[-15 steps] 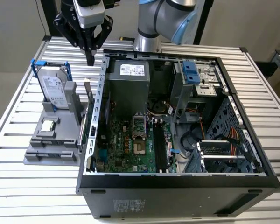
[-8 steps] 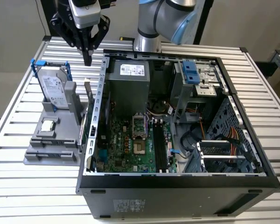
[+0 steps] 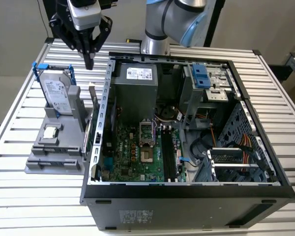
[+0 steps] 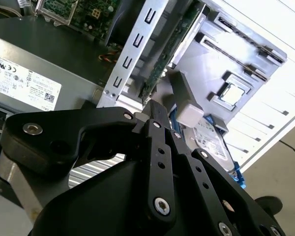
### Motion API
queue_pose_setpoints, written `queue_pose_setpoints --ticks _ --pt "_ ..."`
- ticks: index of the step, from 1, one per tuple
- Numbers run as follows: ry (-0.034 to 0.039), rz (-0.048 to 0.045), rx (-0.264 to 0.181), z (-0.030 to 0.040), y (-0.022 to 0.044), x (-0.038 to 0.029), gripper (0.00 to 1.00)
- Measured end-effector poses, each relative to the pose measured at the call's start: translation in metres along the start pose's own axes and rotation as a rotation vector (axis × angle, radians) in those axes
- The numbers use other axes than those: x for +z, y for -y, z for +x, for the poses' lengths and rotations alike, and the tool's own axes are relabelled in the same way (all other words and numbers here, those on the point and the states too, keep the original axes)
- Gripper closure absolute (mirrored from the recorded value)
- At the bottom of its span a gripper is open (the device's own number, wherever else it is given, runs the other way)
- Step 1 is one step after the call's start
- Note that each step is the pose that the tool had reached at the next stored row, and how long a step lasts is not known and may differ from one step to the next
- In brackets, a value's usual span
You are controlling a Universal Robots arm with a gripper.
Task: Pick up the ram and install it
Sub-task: 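Reach for the ram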
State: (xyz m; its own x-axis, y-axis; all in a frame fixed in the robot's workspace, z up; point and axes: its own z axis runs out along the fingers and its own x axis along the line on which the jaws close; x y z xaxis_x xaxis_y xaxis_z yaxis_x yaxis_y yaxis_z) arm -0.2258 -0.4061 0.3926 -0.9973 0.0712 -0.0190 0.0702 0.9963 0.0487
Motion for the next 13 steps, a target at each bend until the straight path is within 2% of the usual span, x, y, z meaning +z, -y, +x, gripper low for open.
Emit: queue_pose_setpoints --ticks 13 --pt "0.0 0.0001 0.0 0.012 0.0025 -0.0004 1.0"
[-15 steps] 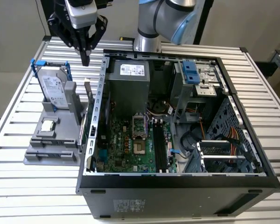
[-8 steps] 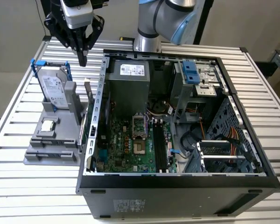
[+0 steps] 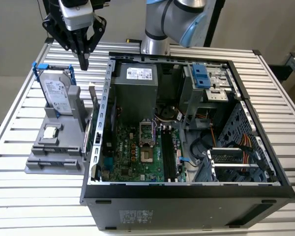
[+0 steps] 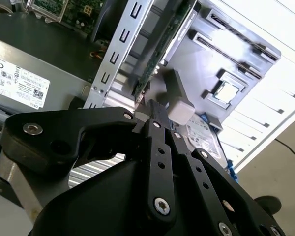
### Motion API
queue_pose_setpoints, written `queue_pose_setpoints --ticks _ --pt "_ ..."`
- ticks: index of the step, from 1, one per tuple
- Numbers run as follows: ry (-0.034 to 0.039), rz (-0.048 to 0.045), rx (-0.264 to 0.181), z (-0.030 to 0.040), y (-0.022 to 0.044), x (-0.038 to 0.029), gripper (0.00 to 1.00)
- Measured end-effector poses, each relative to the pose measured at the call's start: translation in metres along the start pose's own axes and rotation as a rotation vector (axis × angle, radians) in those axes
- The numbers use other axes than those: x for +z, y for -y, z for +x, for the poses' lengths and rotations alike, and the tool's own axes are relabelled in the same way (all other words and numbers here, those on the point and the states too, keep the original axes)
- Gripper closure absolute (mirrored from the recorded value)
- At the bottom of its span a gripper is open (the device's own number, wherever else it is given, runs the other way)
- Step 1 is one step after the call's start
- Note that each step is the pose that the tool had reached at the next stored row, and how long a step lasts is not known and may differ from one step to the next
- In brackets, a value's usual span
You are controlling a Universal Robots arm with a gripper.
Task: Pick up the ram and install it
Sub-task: 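Reach for the ram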
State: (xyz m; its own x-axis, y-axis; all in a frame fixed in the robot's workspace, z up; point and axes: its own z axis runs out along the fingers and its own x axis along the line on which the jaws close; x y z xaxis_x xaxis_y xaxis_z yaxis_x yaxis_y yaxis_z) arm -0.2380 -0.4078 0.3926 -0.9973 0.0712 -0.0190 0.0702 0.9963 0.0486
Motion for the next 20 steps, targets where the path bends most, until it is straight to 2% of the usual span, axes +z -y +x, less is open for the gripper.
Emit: queue_pose_setpoints --ticks 20 --pt "0.0001 -0.0001 0.0 0.0178 0.0027 -0.0004 1.0"
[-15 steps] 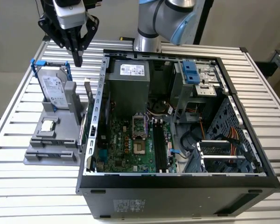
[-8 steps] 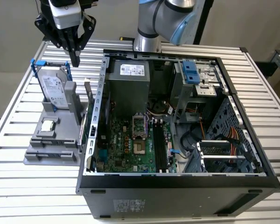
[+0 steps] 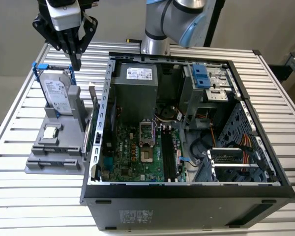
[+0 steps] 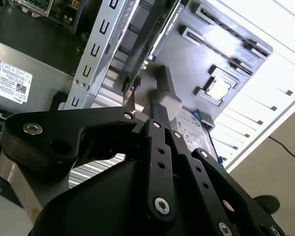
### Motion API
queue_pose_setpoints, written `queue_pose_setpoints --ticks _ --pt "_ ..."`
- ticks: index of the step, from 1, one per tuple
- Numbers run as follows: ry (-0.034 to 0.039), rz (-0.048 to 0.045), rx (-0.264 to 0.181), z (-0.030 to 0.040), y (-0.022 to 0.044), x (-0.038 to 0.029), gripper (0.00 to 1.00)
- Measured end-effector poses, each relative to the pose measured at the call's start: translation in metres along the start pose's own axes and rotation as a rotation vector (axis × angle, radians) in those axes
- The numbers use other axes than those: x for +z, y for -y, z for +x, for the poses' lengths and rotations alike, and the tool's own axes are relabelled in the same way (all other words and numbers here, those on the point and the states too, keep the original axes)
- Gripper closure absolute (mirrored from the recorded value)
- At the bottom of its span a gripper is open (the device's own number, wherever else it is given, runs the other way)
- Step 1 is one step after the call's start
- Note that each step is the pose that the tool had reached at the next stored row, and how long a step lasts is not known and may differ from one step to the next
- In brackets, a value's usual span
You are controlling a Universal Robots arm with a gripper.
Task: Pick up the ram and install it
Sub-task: 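Reach for the ram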
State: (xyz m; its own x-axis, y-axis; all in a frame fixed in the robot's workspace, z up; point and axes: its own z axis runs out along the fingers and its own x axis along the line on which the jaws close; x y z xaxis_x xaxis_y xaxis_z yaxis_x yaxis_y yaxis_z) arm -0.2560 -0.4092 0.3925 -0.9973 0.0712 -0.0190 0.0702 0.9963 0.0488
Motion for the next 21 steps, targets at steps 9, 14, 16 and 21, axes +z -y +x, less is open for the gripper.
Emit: queue_pose_setpoints --ticks 9,14,16,21 --pt "0.0 0.0 0.0 0.0083 0.0009 -0.0002 1.0" --pt "0.0 0.0 0.0 0.0127 0.0016 -0.0003 1.0" --pt "-0.0001 0.0001 0.0 0.0144 0.0018 -0.0003 1.0" --pt "0.0 0.0 0.0 0.0186 0.0025 -0.0004 1.0"
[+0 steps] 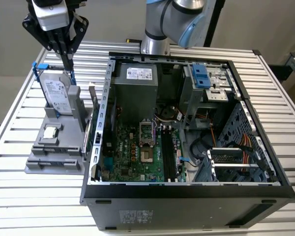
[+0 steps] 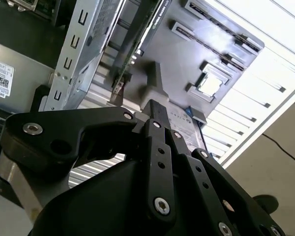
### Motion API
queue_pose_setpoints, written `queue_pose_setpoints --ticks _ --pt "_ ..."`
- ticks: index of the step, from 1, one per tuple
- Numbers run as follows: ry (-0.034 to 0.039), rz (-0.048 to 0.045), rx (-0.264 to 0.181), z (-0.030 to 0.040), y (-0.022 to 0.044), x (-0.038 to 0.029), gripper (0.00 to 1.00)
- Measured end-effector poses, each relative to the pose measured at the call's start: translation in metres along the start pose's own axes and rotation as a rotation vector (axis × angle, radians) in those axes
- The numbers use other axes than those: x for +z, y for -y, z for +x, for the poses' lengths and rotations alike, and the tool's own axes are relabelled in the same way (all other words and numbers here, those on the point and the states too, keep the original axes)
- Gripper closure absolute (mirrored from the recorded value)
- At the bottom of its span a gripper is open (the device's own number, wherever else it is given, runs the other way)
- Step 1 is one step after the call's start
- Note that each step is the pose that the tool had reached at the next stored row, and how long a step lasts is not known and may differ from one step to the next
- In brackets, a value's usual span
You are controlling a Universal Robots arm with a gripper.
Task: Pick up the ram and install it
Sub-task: 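Reach for the ram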
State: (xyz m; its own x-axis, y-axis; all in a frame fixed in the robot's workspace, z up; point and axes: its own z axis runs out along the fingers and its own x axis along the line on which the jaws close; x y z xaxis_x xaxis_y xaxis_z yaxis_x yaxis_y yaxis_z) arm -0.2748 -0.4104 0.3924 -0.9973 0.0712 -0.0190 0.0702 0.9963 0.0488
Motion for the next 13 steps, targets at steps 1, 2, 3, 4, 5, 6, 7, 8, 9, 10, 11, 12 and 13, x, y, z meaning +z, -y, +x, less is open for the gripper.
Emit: queue_pose_setpoints --ticks 1,2,3,4,5,6,7,8,9,10,11,12,13 --pt "0.0 0.0 0.0 0.0008 0.0002 0.0 1.0" --pt "0.0 0.0 0.0 0.0017 0.0003 0.0 1.0" --pt "0.0 0.0 0.0 0.0027 0.0005 0.0 1.0" --pt "0.0001 0.0 0.0 0.0036 0.0006 0.0 1.0" --pt "0.0001 0.0 0.0 0.0043 0.0007 -0.0001 1.0" --pt "0.0 0.0 0.0 0.005 0.0008 -0.0001 1.0" --pt "0.0 0.0 0.0 0.0058 0.0009 -0.0001 1.0" --pt "0.0 0.0 0.0 0.0066 0.001 -0.0001 1.0" --pt "0.0 0.0 0.0 0.0073 0.0011 -0.0001 1.0" --pt "0.0001 0.0 0.0 0.008 0.0012 -0.0001 1.0" --pt "0.0 0.0 0.0 0.0088 0.0013 -0.0001 1.0" --pt "0.0 0.0 0.0 0.0095 0.0014 -0.0001 1.0" --pt "0.0001 0.0 0.0 0.0104 0.0015 -0.0001 1.0"
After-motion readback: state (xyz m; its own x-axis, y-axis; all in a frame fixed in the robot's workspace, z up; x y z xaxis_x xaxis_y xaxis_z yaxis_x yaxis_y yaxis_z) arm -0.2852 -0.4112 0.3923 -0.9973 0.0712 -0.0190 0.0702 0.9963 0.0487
